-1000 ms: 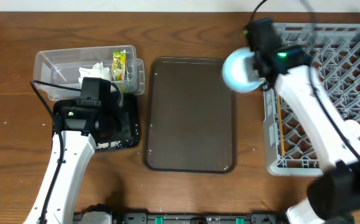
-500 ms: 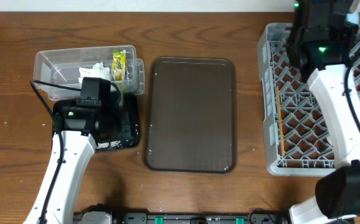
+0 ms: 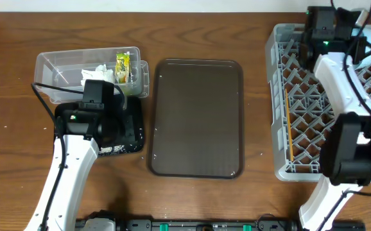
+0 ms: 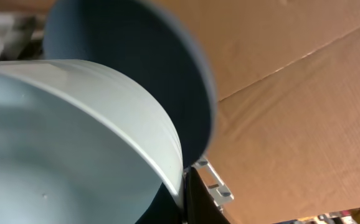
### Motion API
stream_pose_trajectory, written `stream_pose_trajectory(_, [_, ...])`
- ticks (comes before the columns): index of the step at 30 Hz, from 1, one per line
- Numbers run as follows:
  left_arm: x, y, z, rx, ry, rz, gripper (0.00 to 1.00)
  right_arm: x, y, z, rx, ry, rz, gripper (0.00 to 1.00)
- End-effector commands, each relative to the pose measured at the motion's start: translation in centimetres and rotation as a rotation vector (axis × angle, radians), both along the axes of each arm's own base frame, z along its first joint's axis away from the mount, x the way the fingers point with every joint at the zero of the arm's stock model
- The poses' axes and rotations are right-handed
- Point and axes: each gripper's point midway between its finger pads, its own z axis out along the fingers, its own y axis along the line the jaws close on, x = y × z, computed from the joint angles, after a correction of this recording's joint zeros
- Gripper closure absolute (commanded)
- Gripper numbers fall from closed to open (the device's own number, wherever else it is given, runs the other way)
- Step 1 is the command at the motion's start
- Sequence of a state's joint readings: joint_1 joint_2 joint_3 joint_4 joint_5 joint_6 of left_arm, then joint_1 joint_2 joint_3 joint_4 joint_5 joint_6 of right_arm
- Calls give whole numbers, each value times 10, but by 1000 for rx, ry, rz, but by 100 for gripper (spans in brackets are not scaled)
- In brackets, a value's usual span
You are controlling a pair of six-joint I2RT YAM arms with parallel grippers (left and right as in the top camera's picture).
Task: Sort waste into correct bins and load items into the dishwasher rack
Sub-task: 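Lift the bowl with the right gripper and carry it to the rack, then lower the bowl into the dish rack and open the right gripper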
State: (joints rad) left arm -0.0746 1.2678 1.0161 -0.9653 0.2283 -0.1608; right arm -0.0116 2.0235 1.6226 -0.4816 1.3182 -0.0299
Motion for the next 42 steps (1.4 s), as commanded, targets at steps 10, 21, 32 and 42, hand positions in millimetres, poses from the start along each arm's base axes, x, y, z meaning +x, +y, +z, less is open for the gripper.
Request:
stream_pose_trajectory(10, [1, 3, 1, 11, -6, 10, 43, 9, 18, -57, -2, 132, 23, 99])
stream_pose_trajectory(21, [2, 3, 1, 11, -7, 10, 43, -21, 64, -129, 368, 387, 150, 91])
stream_pose_trajectory(32, [1, 3, 1, 11, -7, 10, 43, -37, 72, -89, 463, 301, 159, 49])
stream_pose_trajectory(42, [9, 3, 4, 9, -41, 9, 30, -44, 143, -13, 1009, 45, 530, 16])
